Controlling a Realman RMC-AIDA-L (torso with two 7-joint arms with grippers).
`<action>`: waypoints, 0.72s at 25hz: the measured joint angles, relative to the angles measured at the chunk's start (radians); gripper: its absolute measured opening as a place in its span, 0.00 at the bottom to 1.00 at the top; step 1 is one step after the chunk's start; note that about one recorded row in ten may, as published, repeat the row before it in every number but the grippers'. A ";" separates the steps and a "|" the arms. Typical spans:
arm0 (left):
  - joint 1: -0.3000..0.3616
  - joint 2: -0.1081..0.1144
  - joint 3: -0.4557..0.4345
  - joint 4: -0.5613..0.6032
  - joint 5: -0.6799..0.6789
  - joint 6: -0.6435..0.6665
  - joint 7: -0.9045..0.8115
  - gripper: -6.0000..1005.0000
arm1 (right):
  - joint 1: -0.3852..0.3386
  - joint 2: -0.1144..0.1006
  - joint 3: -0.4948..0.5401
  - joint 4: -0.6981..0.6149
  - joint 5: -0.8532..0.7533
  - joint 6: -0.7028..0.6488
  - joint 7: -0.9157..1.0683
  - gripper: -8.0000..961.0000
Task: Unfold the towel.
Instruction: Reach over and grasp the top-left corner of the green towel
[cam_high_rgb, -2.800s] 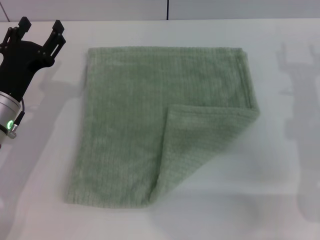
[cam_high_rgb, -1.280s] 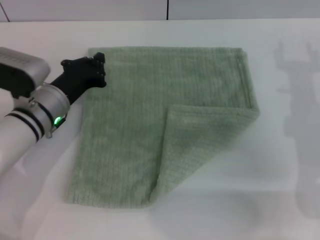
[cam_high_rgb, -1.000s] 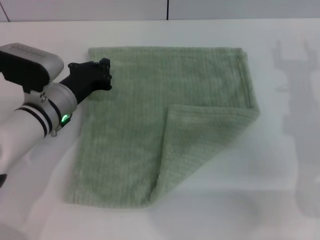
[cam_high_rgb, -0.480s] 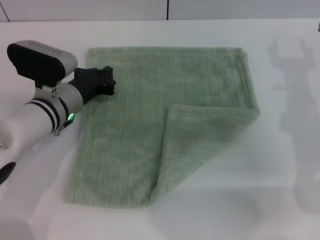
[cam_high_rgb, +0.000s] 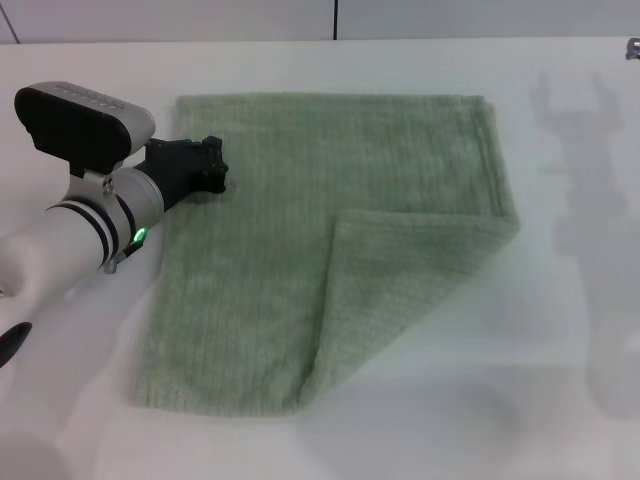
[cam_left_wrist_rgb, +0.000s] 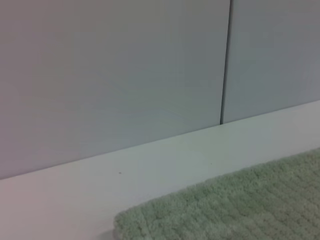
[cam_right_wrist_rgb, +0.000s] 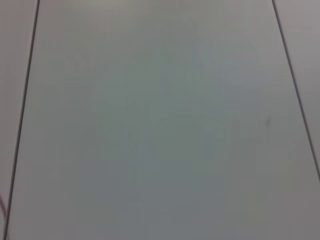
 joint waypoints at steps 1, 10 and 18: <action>0.000 0.000 0.000 0.001 0.000 0.000 0.000 0.02 | 0.004 0.000 0.006 -0.002 0.000 0.017 0.000 0.74; 0.000 0.000 0.000 0.002 0.000 -0.007 0.000 0.02 | 0.028 -0.003 0.024 -0.049 -0.001 0.173 0.000 0.74; 0.007 0.000 0.000 -0.005 0.000 -0.008 0.000 0.03 | 0.048 -0.004 0.263 -0.336 -0.104 0.882 -0.004 0.74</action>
